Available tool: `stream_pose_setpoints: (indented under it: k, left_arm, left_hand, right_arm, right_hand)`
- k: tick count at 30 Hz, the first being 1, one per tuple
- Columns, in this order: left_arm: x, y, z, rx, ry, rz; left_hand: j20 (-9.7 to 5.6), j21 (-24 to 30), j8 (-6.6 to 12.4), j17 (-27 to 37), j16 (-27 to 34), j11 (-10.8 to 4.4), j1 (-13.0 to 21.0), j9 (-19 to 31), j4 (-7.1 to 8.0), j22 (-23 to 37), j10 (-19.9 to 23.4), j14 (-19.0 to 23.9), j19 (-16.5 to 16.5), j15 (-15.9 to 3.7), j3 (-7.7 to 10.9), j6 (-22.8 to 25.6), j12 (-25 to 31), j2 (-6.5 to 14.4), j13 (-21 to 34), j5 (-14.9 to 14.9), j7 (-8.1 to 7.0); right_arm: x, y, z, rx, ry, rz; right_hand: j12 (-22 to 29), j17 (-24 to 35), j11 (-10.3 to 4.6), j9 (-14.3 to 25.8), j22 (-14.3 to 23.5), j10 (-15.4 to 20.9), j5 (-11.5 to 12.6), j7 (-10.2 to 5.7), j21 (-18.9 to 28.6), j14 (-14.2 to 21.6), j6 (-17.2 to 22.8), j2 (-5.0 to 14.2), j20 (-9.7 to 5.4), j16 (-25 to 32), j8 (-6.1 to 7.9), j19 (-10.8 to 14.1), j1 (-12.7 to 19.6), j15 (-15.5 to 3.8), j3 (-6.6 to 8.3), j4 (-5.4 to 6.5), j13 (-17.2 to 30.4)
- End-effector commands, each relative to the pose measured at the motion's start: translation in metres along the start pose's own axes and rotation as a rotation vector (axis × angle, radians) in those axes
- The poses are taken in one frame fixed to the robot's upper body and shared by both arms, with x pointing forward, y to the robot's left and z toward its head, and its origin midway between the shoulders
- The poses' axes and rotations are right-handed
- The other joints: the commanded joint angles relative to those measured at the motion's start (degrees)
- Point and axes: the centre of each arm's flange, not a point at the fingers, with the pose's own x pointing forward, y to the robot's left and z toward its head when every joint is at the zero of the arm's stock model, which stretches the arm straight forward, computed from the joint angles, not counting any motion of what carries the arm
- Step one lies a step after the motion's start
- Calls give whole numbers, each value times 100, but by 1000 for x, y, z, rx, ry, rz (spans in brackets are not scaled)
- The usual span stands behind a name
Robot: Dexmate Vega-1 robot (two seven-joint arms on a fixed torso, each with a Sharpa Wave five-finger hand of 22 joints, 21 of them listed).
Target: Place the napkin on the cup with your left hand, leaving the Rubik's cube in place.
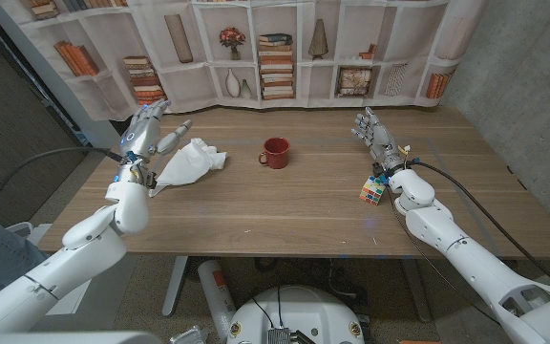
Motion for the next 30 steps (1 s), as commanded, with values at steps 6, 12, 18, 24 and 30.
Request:
stream_pose_setpoints:
  k: [6, 12, 18, 24, 30]
  left_arm:
    - [7, -9, -8, 22, 29, -54]
    - [11, -13, -8, 39, 48, -81]
    - [16, -15, -5, 61, 49, -107]
    - [20, -16, -3, 79, 54, -117]
    - [24, -20, -4, 80, 58, -130]
  left_hand:
    - [10, -16, -6, 15, -34, -31, 89, 28, -40, 26, -52, -64, -38, -30, 9, 7, -25, -2, 26, 29, -17]
    - [16, -17, -14, 16, -43, -35, 102, 29, -50, 27, -88, -96, -38, -31, 4, 3, -41, -9, 27, 28, -23]
    - [36, -26, -22, 17, -46, -32, 118, 29, -62, 28, -115, -117, -59, -35, -2, 1, -53, -20, 28, 28, -22]
    - [54, -34, -31, 17, -60, -30, 132, 30, -73, 28, -120, -166, -81, -26, -7, -5, -56, -31, 28, 28, -27]
    - [95, -48, -66, 18, -66, -11, 163, 31, -98, 29, -180, -218, -119, -10, -18, -72, -77, -53, 29, 30, -60]
  right_arm:
    - [-1, 3, 0, 2, 0, -8]
    - [0, 3, 0, -2, 3, -6]
    - [1, 1, -2, 0, 4, -7]
    - [2, 0, -3, -1, 6, -8]
    - [4, 1, -4, 5, 11, -12]
  right_hand:
    - [-24, 32, 1, 25, 20, 35, -10, -5, -15, 63, 59, 71, -86, 11, 9, 58, 3, -7, 21, -38, 34]
    - [-23, 32, 13, 25, 21, 40, -11, -4, -29, 64, 58, 73, -87, 11, 8, 63, 1, -4, 17, -40, 34]
    - [-24, 32, 6, 25, 21, 41, -13, -2, -43, 68, 57, 77, -85, 11, 7, 67, 0, -6, 15, -43, 34]
    - [-23, 32, 11, 25, 22, 47, -14, -1, -59, 67, 58, 81, -83, 9, 7, 72, -1, -11, 13, -46, 34]
    - [-23, 32, 20, 25, 22, 48, -15, 0, -72, 68, 61, 86, -84, 9, 8, 78, 0, -4, 12, -50, 34]
